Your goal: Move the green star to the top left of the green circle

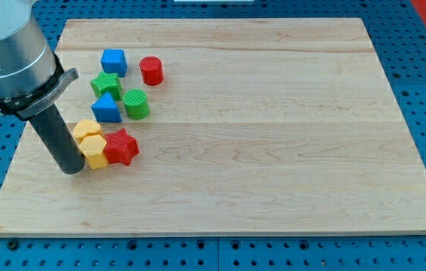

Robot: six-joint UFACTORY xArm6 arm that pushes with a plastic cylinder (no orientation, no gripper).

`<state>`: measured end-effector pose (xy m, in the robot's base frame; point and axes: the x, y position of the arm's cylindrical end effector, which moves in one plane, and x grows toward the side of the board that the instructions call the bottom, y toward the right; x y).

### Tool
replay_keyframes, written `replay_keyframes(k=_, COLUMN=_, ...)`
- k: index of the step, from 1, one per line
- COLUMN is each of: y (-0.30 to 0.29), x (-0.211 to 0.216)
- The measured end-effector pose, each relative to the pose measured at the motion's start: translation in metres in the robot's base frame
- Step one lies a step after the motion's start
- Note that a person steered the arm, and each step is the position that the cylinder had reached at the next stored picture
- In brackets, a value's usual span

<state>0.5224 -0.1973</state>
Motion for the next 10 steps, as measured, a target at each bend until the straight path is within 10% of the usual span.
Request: replay_keyframes(k=10, y=-0.014, x=-0.123)
